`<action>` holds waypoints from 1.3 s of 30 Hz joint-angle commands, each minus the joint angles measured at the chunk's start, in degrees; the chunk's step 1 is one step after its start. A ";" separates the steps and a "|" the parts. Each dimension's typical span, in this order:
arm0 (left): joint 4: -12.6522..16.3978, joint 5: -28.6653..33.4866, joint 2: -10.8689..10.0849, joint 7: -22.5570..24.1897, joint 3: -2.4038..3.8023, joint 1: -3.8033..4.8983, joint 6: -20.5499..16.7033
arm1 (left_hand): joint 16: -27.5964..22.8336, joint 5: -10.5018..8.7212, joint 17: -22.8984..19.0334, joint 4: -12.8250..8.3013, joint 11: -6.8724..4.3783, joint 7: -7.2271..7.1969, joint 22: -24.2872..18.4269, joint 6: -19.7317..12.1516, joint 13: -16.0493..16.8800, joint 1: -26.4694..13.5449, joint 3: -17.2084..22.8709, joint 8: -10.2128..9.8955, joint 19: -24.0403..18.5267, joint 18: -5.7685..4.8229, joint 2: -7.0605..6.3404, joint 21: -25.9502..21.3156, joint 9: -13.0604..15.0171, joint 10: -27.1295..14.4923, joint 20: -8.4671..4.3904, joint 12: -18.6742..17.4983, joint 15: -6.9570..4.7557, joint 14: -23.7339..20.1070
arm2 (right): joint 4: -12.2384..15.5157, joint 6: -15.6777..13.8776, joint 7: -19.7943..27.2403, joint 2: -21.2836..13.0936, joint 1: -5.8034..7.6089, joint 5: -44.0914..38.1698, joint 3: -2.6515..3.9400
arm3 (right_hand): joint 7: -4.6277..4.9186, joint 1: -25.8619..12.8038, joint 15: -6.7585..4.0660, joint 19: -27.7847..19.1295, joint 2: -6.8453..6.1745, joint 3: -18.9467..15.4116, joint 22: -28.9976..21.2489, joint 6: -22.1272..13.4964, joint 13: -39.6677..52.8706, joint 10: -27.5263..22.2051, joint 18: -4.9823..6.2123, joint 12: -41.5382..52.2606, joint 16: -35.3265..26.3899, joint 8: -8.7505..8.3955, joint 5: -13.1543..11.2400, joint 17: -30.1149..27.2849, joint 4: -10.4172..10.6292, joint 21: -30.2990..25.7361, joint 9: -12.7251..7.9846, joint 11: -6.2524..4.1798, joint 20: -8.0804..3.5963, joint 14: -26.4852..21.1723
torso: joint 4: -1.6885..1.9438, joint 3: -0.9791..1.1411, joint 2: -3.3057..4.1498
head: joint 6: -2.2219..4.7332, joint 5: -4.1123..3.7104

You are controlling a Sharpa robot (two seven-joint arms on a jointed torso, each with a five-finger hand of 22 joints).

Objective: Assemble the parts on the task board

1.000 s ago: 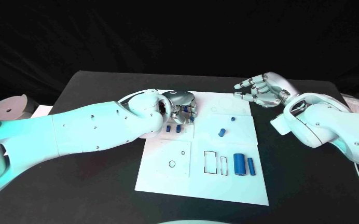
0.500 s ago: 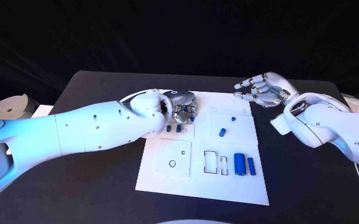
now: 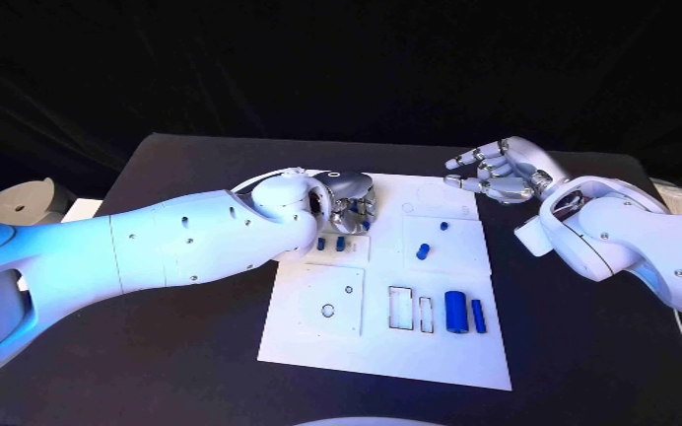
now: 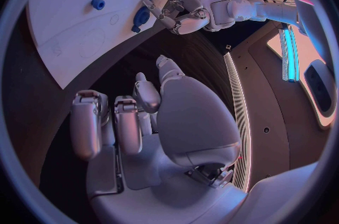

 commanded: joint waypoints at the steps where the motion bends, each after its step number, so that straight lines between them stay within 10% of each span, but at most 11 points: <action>1: -0.30 -0.33 0.23 -0.83 -0.24 -0.47 3.09 | 0.38 -0.03 0.18 -0.21 -0.09 0.01 0.27 0.90 0.09 -0.07 0.68 -0.24 1.08 -0.96 0.60 0.49 0.00 0.91 -0.32 -0.47 -0.50 2.42 | 0.12 0.85 0.44 0.05 -0.04 -0.41 0.00 | 0.02 -0.23 -0.31 -0.25 0.49 -0.21 0.07 0.30 0.07 -0.10 0.75 0.20 -0.27 0.23 -0.34 13.96 0.06 -0.17 -0.02 -0.08 0.14 5.66 | -0.02 0.01 0.03 | -0.06 0.04; 23: -0.78 -0.75 0.55 -0.61 -0.13 -1.24 0.96 | 1.32 0.01 0.76 -4.30 0.05 0.79 2.59 4.45 0.16 -0.15 4.97 -2.48 1.00 -1.31 1.67 2.44 -0.18 5.06 -0.34 -4.56 -0.40 2.48 | 0.44 0.77 0.53 -0.03 -0.04 -0.45 0.00 | 0.01 -0.14 -0.31 -0.22 0.57 -0.22 0.14 0.34 0.18 -0.02 0.74 0.37 -0.22 0.27 -0.34 14.02 0.02 -0.14 -0.01 -0.09 0.14 5.68 | 0.06 0.03 -0.04 | -0.18 -0.20; 39: 2.09 1.62 -1.93 0.60 1.44 -1.21 -2.77 | 1.89 0.11 1.63 -5.46 0.40 1.16 3.65 4.44 0.18 -0.97 6.29 -3.80 1.01 -1.51 1.49 3.39 -0.29 5.29 -0.15 -6.35 -0.11 2.53 | 0.18 0.69 0.58 0.07 -0.10 -0.46 0.00 | 0.01 -0.14 -0.31 -0.22 0.57 -0.22 0.14 0.34 0.18 -0.02 0.74 0.37 -0.22 0.27 -0.34 14.02 0.02 -0.14 -0.01 -0.09 0.14 5.68 | 0.09 -0.01 -0.04 | 0.29 -0.02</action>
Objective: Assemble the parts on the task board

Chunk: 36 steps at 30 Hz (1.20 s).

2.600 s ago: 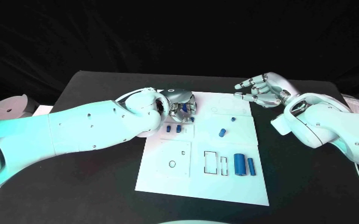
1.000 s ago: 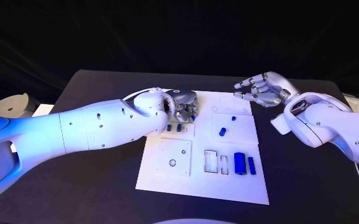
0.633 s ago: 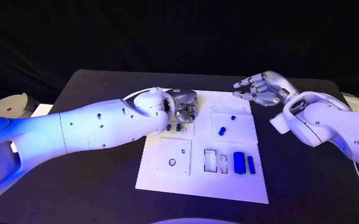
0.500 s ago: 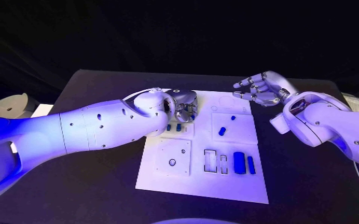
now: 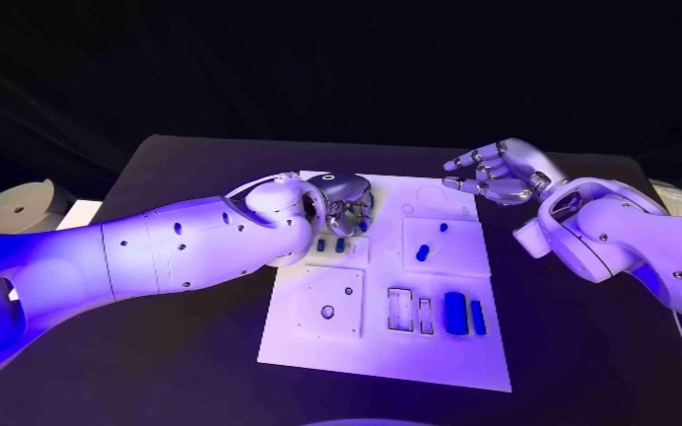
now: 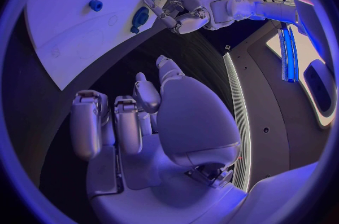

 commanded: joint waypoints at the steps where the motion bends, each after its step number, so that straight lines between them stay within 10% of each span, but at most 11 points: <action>1: 0.91 1.38 -0.54 0.43 0.47 0.07 -0.95 | 0.35 0.16 0.01 -0.13 0.14 0.19 0.05 0.13 0.05 -0.52 0.17 -0.24 0.80 -0.60 -0.15 0.35 0.01 0.23 0.06 -0.39 0.03 2.41 | -0.03 0.56 0.50 0.09 -0.07 -0.44 0.00 | 0.01 -0.14 -0.31 -0.22 0.57 -0.22 0.06 0.34 0.05 -0.02 0.74 0.37 -0.22 0.27 -0.34 13.99 0.02 -0.14 -0.01 -0.09 0.14 5.67 | 0.07 0.03 0.00 | 0.09 0.10; 17: 4.55 3.36 -4.59 -0.25 2.24 0.43 -1.72 | 0.30 0.14 -0.22 -0.38 0.08 0.11 -0.02 0.56 0.17 -1.23 0.41 -0.53 0.71 -0.54 -0.28 0.21 0.07 0.71 0.11 -0.86 0.02 2.34 | -0.25 0.65 0.54 0.18 -0.34 -0.42 0.00 | 0.01 -0.14 -0.31 -0.22 0.57 -0.22 0.06 0.34 0.05 -0.02 0.74 0.37 -0.22 0.27 -0.34 13.99 0.02 -0.14 -0.01 -0.09 0.14 5.67 | 0.06 0.03 0.00 | 0.42 0.55; 36: 4.18 5.31 -8.14 -2.08 2.31 0.88 1.73 | 0.05 0.11 -0.88 -0.54 -0.07 -0.05 0.27 1.14 0.30 -2.04 0.42 -0.76 0.70 -0.55 -0.37 0.43 0.14 1.30 0.10 -1.27 -0.08 2.21 | -0.10 0.53 0.43 0.01 -0.42 -0.42 0.00 | 0.01 -0.14 -0.31 -0.22 0.57 -0.22 0.06 0.34 0.05 -0.02 0.74 0.37 -0.22 0.27 -0.34 13.99 0.02 -0.14 -0.01 -0.09 0.14 5.67 | 0.02 0.01 0.05 | 0.11 0.92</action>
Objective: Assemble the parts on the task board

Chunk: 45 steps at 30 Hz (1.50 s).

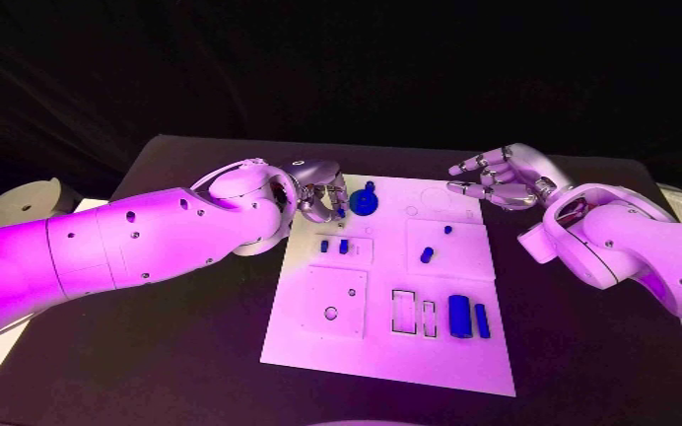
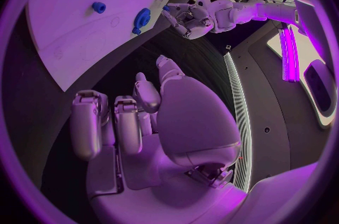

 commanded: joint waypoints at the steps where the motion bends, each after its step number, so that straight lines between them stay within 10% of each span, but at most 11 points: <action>1: -0.42 0.81 -0.14 -0.92 -0.05 0.06 2.22 | 0.05 0.11 -0.08 -0.17 -0.06 -0.03 0.07 0.35 0.09 -0.42 0.06 -0.35 0.71 -0.55 0.02 0.14 0.10 0.48 0.10 -0.35 -0.09 2.22 | 0.13 0.52 0.41 0.00 -0.04 -0.42 0.00 | 0.01 -0.14 -0.31 -0.22 0.57 -0.23 0.07 0.35 0.05 -0.03 0.74 0.35 -0.23 0.28 -0.35 14.00 0.02 -0.15 -0.01 -0.09 0.14 5.67 | -0.02 -0.04 0.01 | -0.13 0.15; 45: -0.32 0.87 0.43 -0.83 -0.43 -0.09 4.53 | -0.17 0.03 -0.65 -0.23 -0.16 -0.15 -0.01 0.70 0.18 -1.16 -0.16 -0.60 0.62 -0.50 -0.11 -0.03 0.12 0.86 0.07 -0.73 -0.16 2.11 | 0.07 0.49 0.50 0.09 -0.04 -0.44 0.00 | 0.01 -0.09 -0.32 -0.26 0.58 -0.34 -0.02 0.39 -0.09 -0.12 0.77 0.21 -0.33 0.34 -0.40 13.88 0.00 -0.20 -0.01 -0.10 0.13 5.64 | -0.08 -0.01 0.00 | -0.58 0.17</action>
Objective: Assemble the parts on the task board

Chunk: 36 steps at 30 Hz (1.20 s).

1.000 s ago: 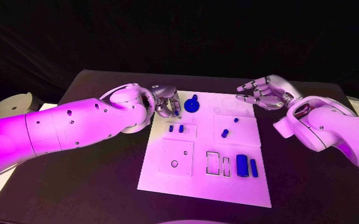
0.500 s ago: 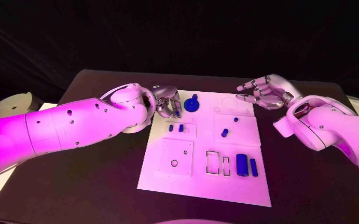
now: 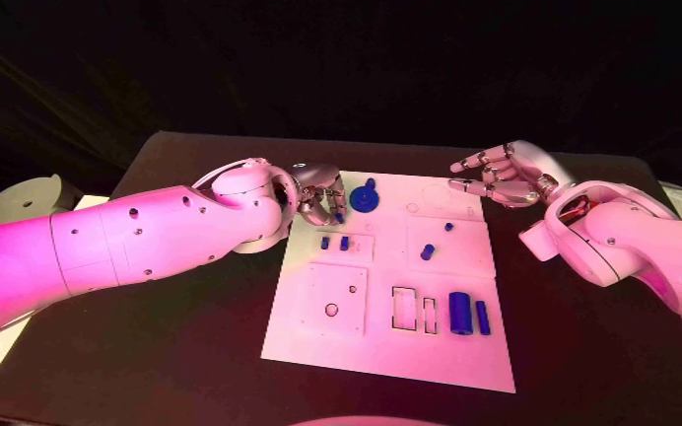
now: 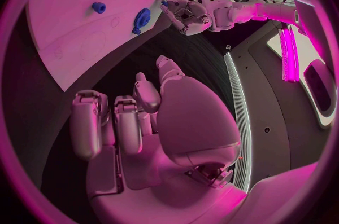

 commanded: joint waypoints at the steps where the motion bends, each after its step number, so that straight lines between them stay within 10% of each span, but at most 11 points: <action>1: 0.00 0.29 0.20 0.08 0.00 0.02 1.45 | -0.16 0.03 -0.05 -0.23 0.03 0.06 -0.04 0.51 0.09 -0.49 -0.16 -0.24 0.62 -0.50 0.09 -0.03 0.05 0.25 0.07 -0.21 -0.17 2.11 | 0.08 0.50 0.50 0.07 -0.04 -0.43 0.00 | 0.00 -0.09 -0.32 -0.26 0.58 -0.34 -0.01 0.39 -0.08 -0.12 0.76 0.21 -0.33 0.34 -0.40 13.85 0.00 -0.20 0.00 -0.10 0.13 5.64 | -0.01 0.00 0.00 | -0.08 -0.02; 36: -0.71 -0.09 1.19 -0.57 -0.19 -0.04 3.67 | -0.15 -0.08 -0.09 -0.28 -0.01 -0.01 -0.10 0.68 0.13 -1.03 -0.42 -0.50 0.54 -0.47 -0.01 -0.17 0.04 0.42 0.04 -0.58 -0.22 2.10 | 0.11 0.49 0.51 0.06 -0.04 -0.43 0.00 | 0.00 -0.09 -0.32 -0.26 0.58 -0.34 -0.01 0.39 -0.08 -0.12 0.76 0.21 -0.33 0.34 -0.40 13.85 0.00 -0.20 0.00 -0.10 0.13 5.64 | 0.01 -0.02 0.00 | -0.24 -0.03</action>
